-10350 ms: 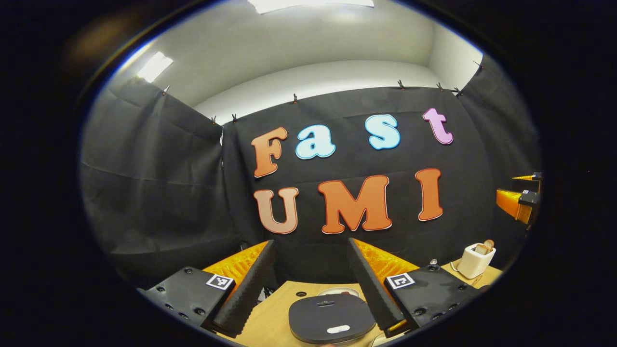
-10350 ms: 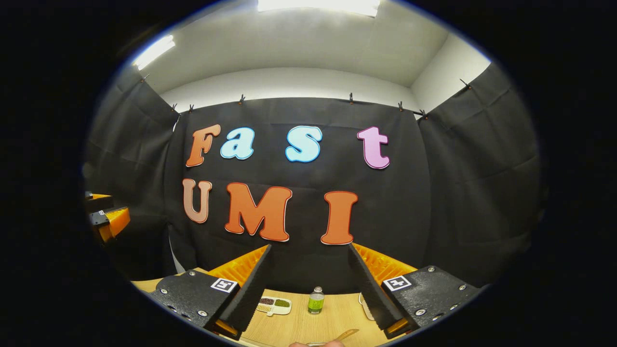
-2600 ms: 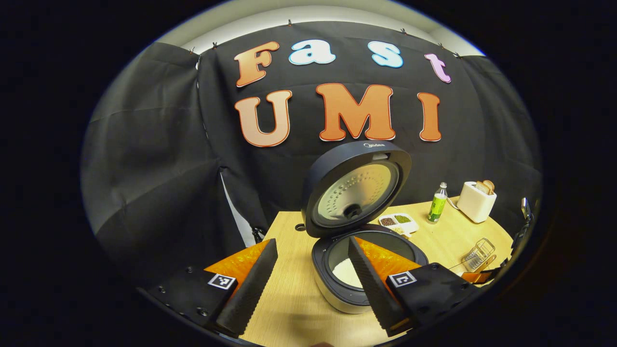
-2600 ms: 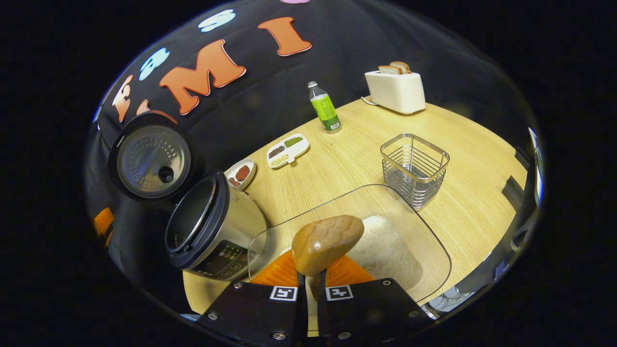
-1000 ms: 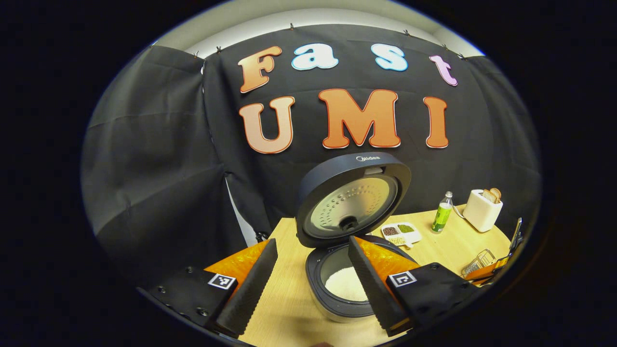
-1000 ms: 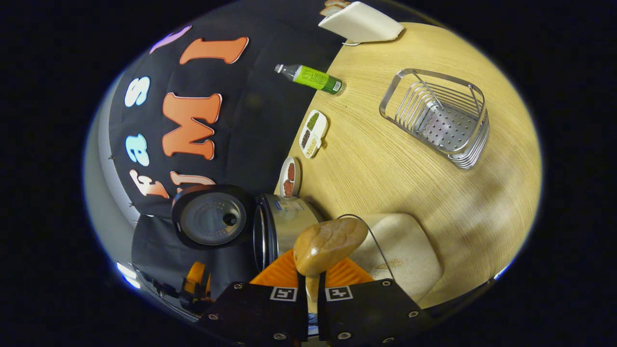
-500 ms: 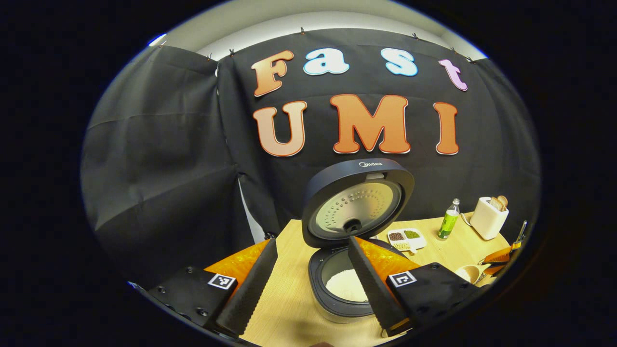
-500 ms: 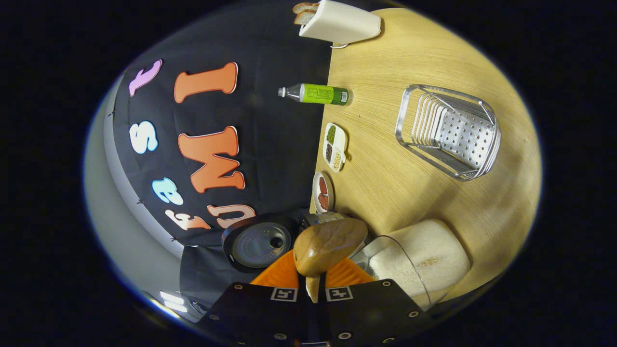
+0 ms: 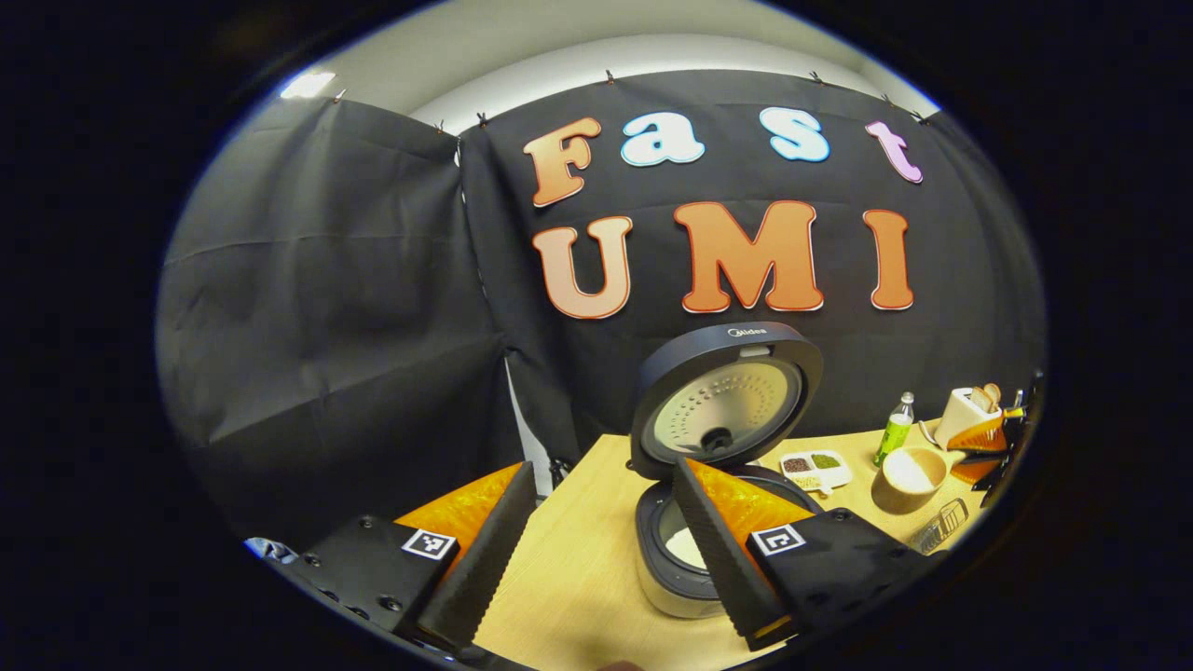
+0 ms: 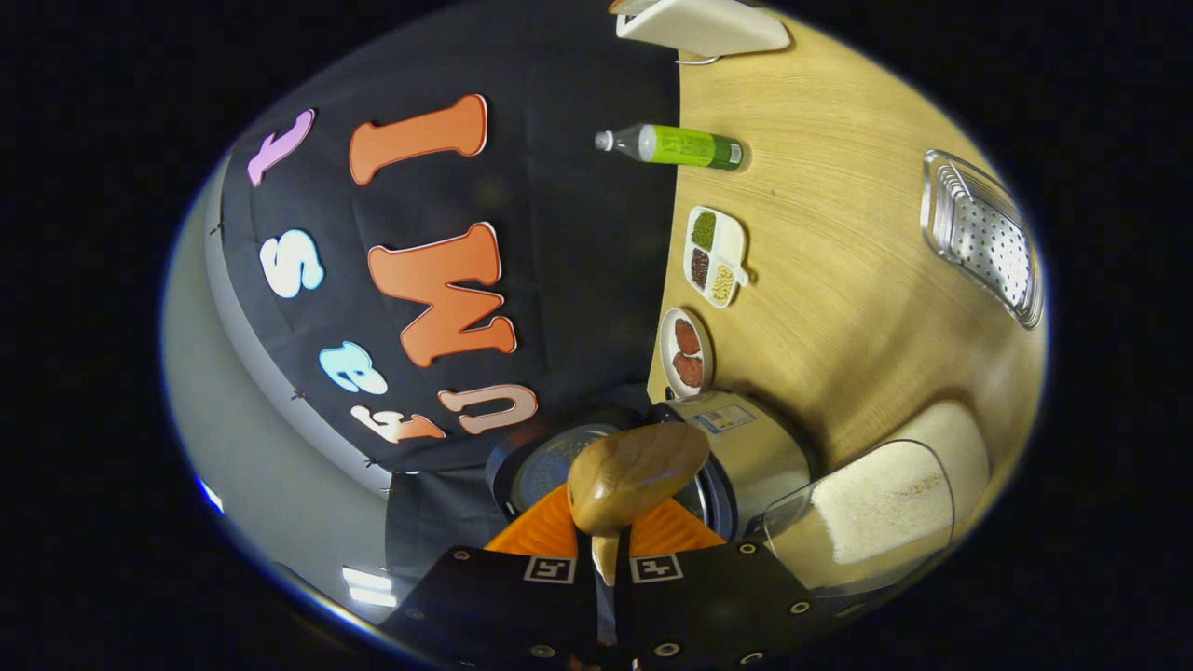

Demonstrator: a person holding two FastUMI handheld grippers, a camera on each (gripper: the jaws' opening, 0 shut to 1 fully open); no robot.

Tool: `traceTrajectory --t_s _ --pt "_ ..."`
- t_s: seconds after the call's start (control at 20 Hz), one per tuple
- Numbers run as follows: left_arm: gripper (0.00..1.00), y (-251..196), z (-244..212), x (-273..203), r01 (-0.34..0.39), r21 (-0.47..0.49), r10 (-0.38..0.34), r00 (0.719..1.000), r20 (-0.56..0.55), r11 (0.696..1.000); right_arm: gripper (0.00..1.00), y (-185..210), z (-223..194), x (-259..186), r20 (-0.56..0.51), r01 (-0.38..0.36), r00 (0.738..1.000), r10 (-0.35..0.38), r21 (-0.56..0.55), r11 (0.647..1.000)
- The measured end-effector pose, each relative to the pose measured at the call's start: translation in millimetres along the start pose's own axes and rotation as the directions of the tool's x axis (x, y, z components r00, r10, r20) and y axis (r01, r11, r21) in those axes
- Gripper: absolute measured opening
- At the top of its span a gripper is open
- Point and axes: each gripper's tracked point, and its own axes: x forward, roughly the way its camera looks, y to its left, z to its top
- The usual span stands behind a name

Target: Close the left gripper, press the button to open the rice cooker; take a wooden spoon from the chopstick holder with the right hand, scoop a spoonful of rice and pour it into the rice cooker, then put the wooden spoon back into the chopstick holder.

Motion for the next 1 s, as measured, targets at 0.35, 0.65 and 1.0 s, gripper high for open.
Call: traceTrajectory --t_s 0.35,0.65,1.0 --pt "0.94 27.6 -0.6 -24.0 -0.087 0.013 0.087 0.996 0.014 0.996 0.07 33.2 -16.0 49.0 -0.074 -0.015 0.997 0.011 -0.054 0.998" --pt "0.94 45.3 -9.9 -39.3 -0.153 0.004 0.153 0.988 -0.003 0.988 0.07 24.6 -28.0 85.4 -0.102 0.052 0.992 -0.072 -0.189 0.981" --pt "1.0 59.3 -10.9 -47.5 -0.19 0.017 0.19 0.982 -0.001 0.982 0.07 19.5 -29.2 113.0 -0.032 0.151 0.982 -0.187 -0.46 0.875"
